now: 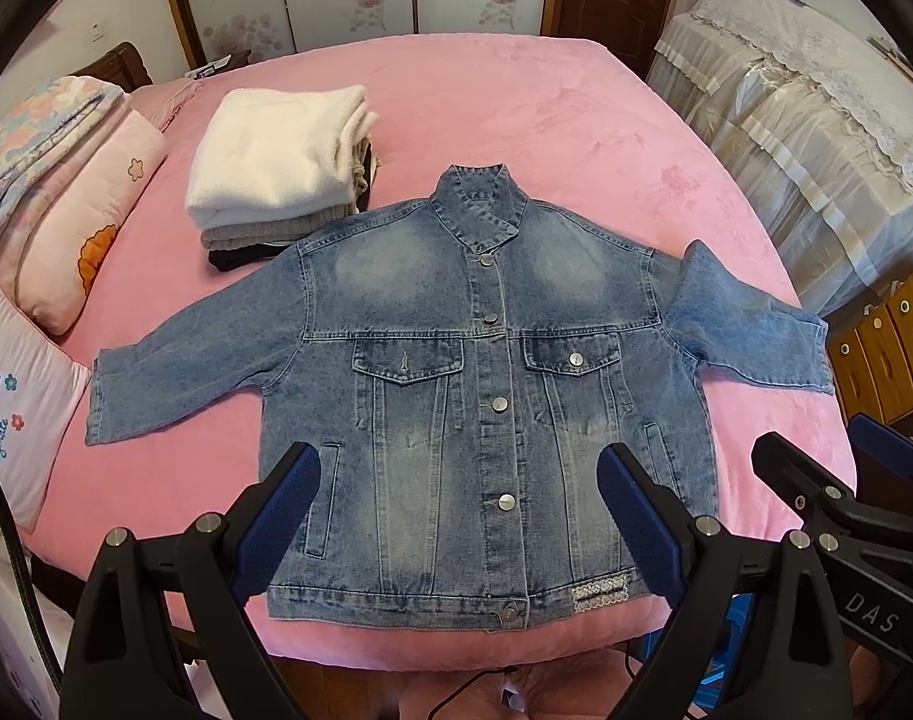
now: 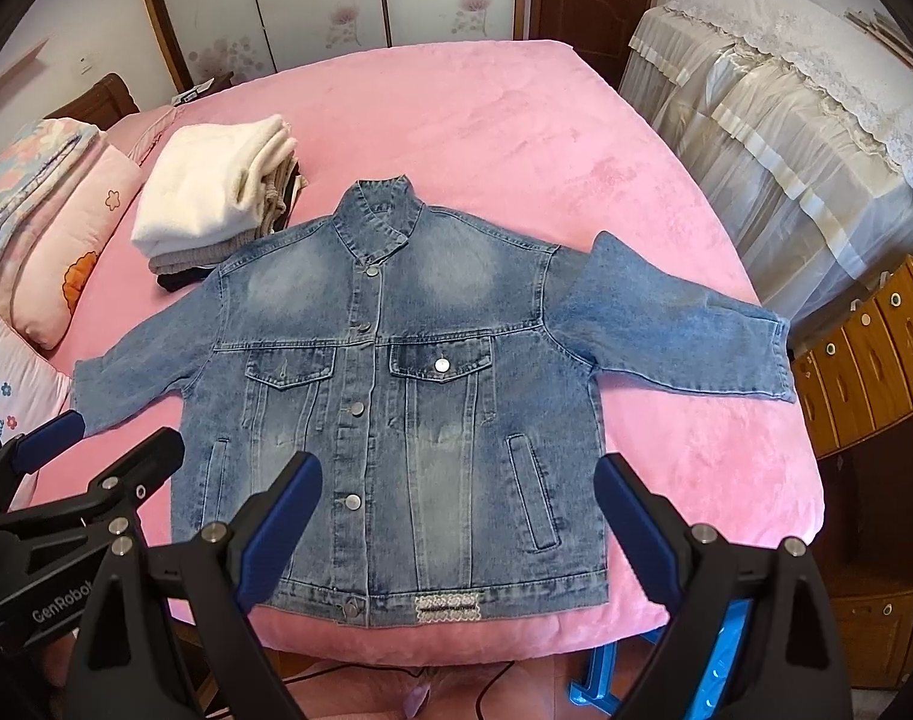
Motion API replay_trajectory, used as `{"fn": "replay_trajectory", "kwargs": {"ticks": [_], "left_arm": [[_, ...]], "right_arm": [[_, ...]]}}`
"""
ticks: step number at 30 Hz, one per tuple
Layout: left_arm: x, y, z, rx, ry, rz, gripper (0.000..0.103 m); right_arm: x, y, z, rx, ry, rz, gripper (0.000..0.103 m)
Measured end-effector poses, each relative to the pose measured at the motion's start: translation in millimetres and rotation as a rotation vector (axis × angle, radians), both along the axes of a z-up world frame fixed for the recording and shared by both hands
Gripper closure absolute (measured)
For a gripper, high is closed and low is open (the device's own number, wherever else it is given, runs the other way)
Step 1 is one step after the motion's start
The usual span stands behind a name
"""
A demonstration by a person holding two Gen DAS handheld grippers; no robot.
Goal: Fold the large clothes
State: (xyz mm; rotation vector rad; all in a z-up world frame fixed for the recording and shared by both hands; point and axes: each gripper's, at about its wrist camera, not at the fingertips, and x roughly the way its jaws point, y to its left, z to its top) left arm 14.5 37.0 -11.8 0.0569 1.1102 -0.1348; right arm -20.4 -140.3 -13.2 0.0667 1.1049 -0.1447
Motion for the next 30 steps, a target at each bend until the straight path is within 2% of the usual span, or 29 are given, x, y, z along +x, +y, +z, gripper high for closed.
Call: {"fn": "replay_trajectory", "kwargs": {"ticks": [30], "left_arm": [[5.4, 3.6, 8.0, -0.012, 0.005, -0.024, 0.010]], "right_arm": [[-11.3, 11.2, 0.8, 0.025, 0.000, -0.046, 0.010]]}}
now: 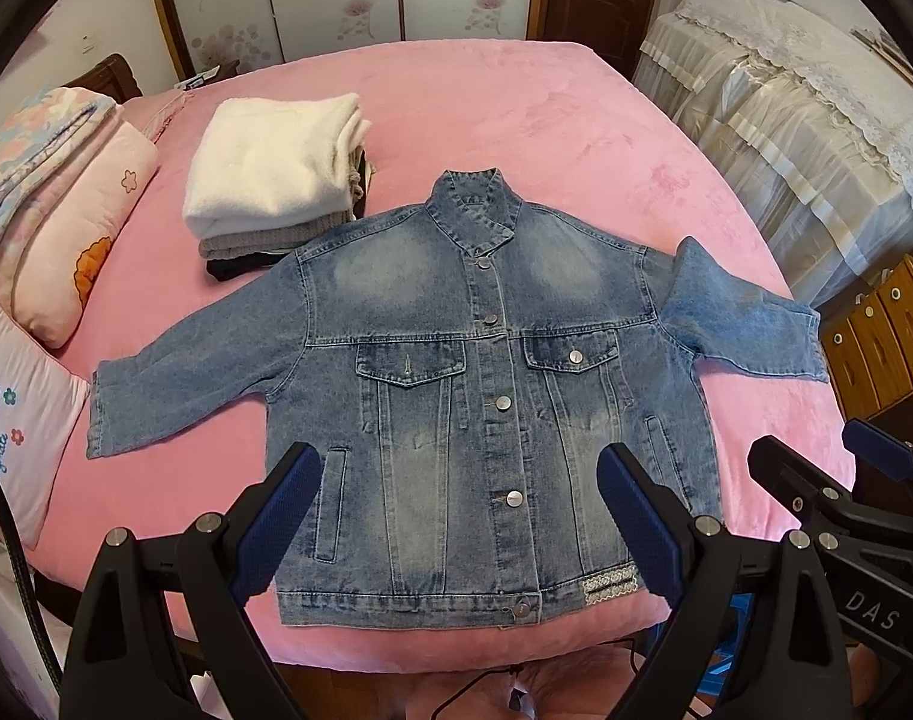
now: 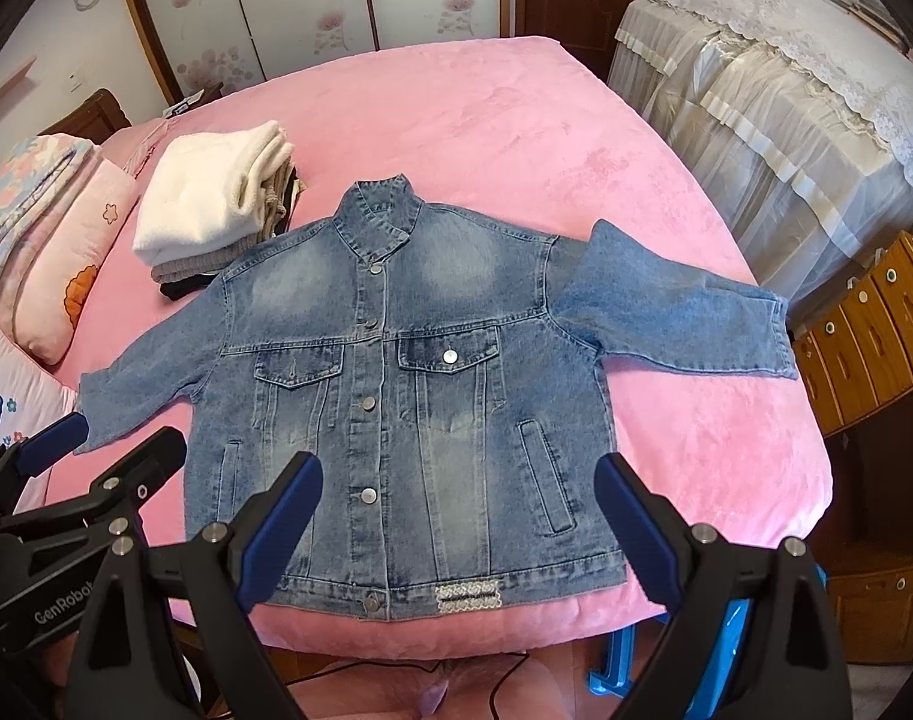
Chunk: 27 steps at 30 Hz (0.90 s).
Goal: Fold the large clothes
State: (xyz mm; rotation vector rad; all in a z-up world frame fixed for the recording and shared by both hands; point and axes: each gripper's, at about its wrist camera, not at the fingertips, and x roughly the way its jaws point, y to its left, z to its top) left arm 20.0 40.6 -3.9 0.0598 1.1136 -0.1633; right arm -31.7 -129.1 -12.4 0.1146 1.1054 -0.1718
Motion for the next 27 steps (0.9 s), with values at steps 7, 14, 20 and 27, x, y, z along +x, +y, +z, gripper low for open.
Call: {"fn": "replay_trajectory", "kwargs": {"ticks": [7, 14, 20, 27], "left_arm": [[-7.0, 5.2, -1.4, -0.010, -0.016, -0.032, 0.010], [-9.8, 9.0, -0.7, -0.019, -0.036, -0.062, 0.010], [-13.9, 10.5, -2.7, -0.031, -0.036, -0.084, 0.010], [-16.2, 8.8, -1.2, -0.026, -0.050, -0.107, 0.010]], "right_arm": [[-4.9, 1.7, 2.0, 0.001, -0.008, -0.032, 0.010], [-10.7, 4.7, 4.7, 0.001, -0.020, -0.060, 0.010], [-16.2, 5.8, 4.6, 0.005, -0.021, -0.083, 0.010], [-20.2, 4.3, 4.3, 0.014, -0.024, -0.103, 0.010]]}}
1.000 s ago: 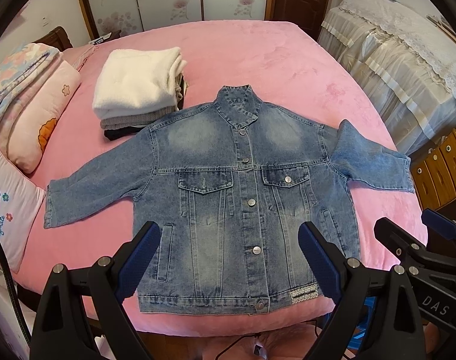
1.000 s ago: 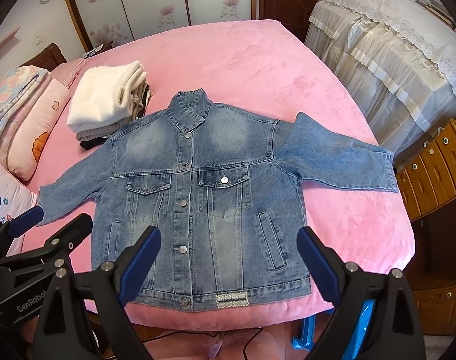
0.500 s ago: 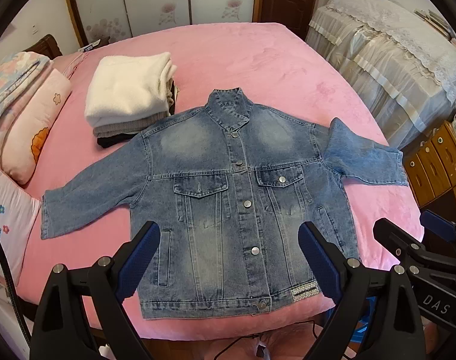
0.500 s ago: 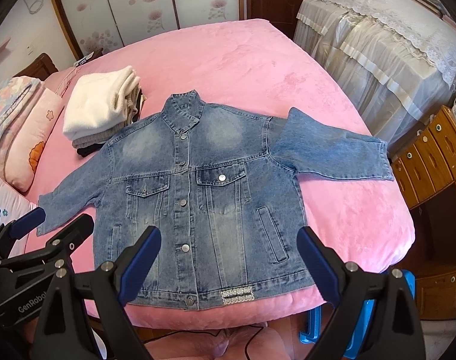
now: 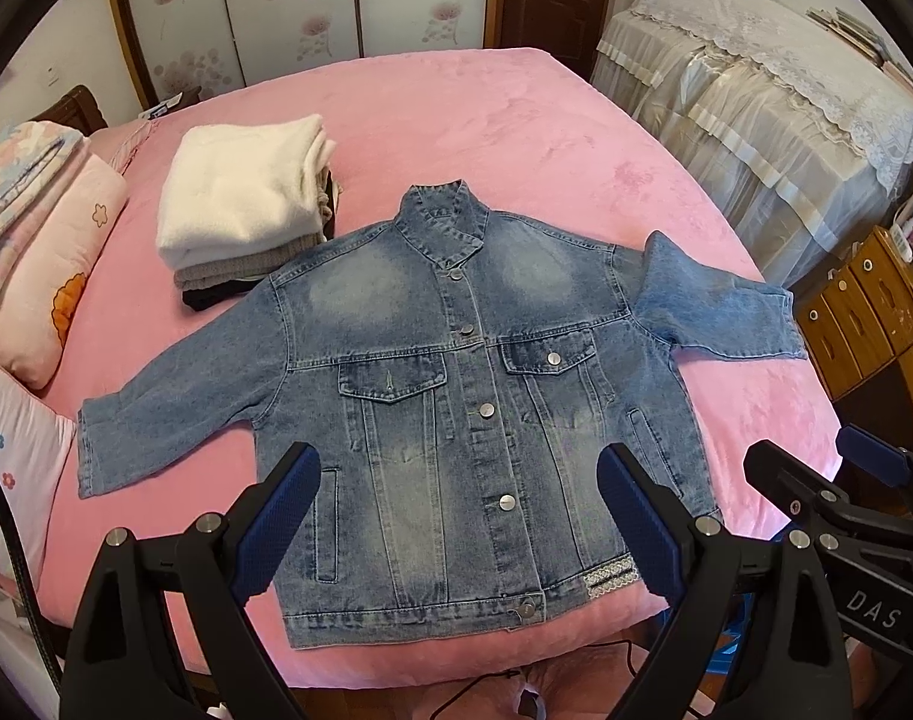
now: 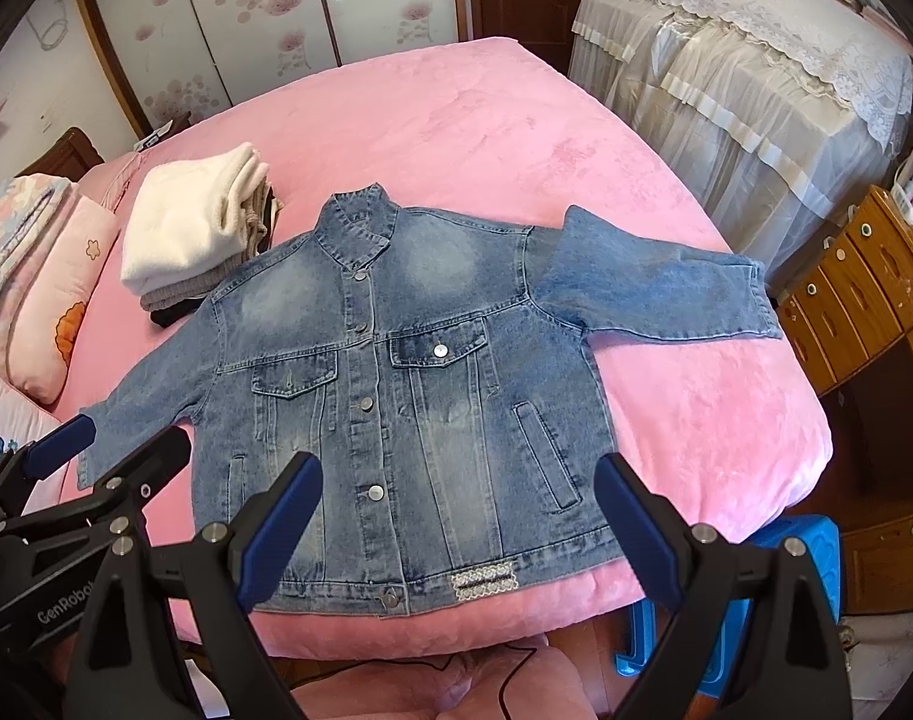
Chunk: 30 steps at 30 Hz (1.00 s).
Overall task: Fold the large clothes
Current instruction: 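Move the right tool to the jacket's sleeve cuff and grasp it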
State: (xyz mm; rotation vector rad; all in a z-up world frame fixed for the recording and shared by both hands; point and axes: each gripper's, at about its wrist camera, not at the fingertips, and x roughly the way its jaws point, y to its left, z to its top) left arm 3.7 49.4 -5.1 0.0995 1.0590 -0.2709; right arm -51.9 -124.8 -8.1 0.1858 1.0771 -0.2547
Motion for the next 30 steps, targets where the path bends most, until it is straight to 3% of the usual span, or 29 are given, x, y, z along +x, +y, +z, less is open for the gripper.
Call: {"fn": "replay_trajectory", "kwargs": {"ticks": [11, 16, 21, 30], "left_arm": [[3.6, -22.8, 14.0, 0.023, -0.084, -0.040, 0.010], [12.4, -46.1, 22.7, -0.012, -0.091, -0.088, 0.009], [26.7, -79.9, 29.1, -0.060, -0.094, -0.112, 0.009], [69.1, -185.7, 40.0, -0.045, -0.099, -0.104, 0.009]], "right_arm": [[-3.4, -13.6, 7.1, -0.018, -0.032, -0.020, 0.010], [-5.0, -41.6, 11.0, -0.004, -0.062, -0.059, 0.010], [-5.3, -92.3, 10.1, 0.028, -0.101, -0.132, 0.010], [13.7, -220.4, -0.3, 0.090, -0.147, -0.210, 0.010]]}}
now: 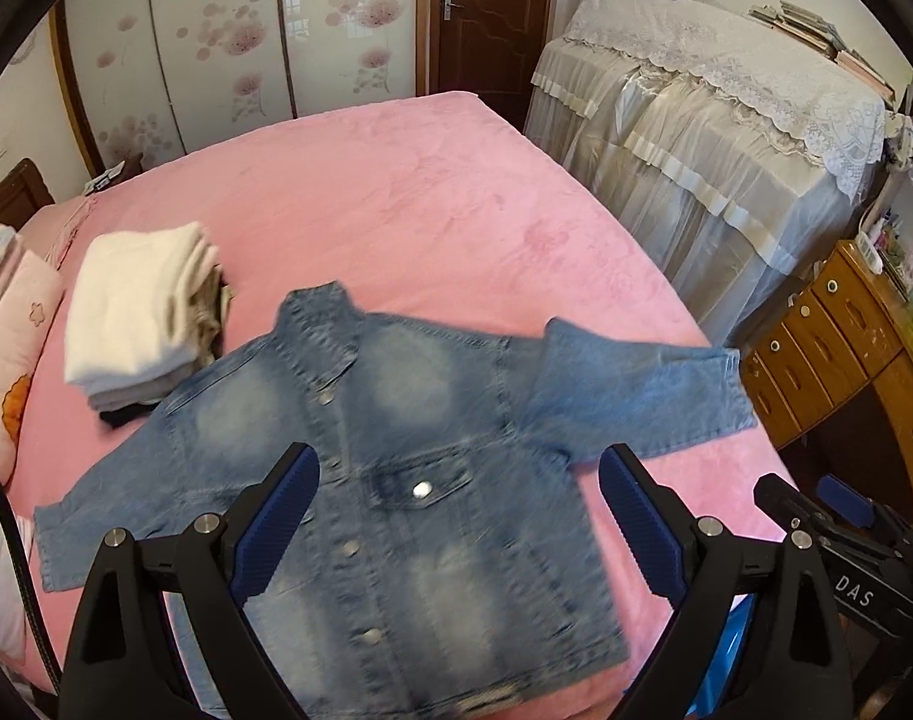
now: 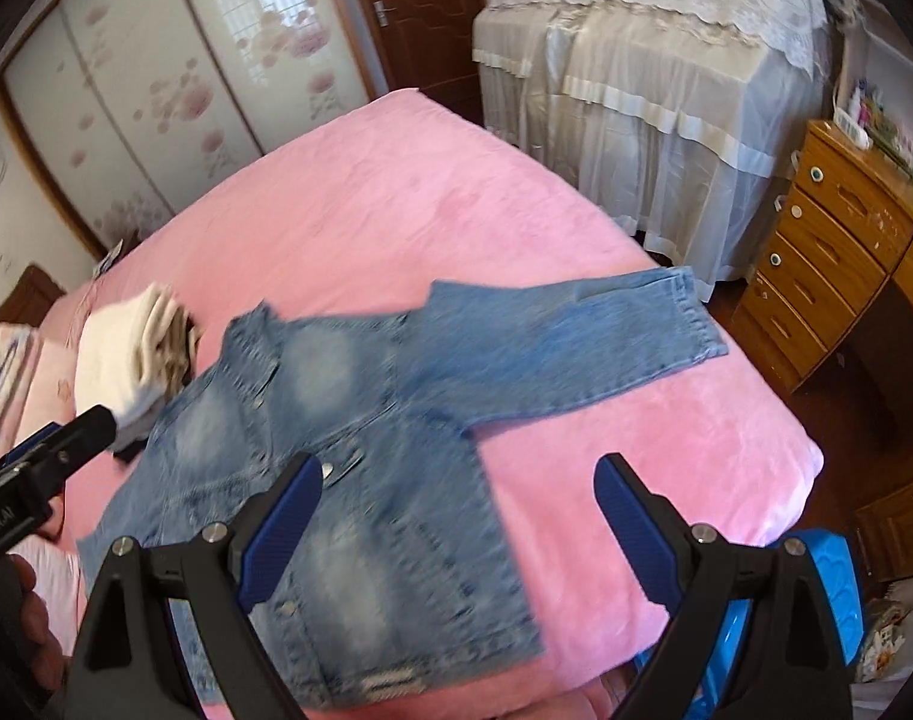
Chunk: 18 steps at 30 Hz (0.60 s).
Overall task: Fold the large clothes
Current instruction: 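Move the right tool to the jacket's sleeve cuff and grasp it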
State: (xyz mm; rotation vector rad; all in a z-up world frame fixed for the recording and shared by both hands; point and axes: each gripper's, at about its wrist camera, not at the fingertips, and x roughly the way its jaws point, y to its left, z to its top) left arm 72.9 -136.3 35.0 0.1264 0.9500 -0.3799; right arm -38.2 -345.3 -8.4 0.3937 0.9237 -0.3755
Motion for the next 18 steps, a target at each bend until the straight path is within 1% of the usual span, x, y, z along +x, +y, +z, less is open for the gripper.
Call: {"fn": "replay_trajectory", "kwargs": {"ticks": [3, 6, 10, 12, 14, 15, 18], "left_arm": [[17.3, -38.8, -2.3, -0.010, 0.027, -0.003, 0.009], [33.0, -72.9, -11.4, -0.029, 0.043, -0.004, 0.009], [52.3, -118.9, -34.6, -0.027, 0.043, -0.009, 0.009], [62.8, -140.3, -52.8, -0.019, 0.052, -0.013, 0.009], [73.8, -159.1, -74.8, -0.018, 0.068, -0.013, 0.009], [79.3, -168.3, -87.6, -0.019, 0.078, -0.012, 0.009], [93.0, -191.3, -119.0, 0.002, 0.096, -0.015, 0.009]], "right_arm": [[11.0, -43.0, -6.1, 0.004, -0.006, -0.009, 0.011], [23.3, -87.7, -16.2, -0.015, 0.001, -0.011, 0.011], [38.8, -137.3, -38.8, -0.010, 0.021, -0.007, 0.011], [46.2, -163.7, -57.9, 0.008, 0.033, -0.007, 0.015], [52.2, -187.2, -81.1, 0.032, 0.061, -0.010, 0.022], [53.7, -196.4, -91.8, 0.049, 0.074, -0.015, 0.023], [55.4, -230.7, -133.1, 0.147, 0.119, -0.056, 0.028]]}}
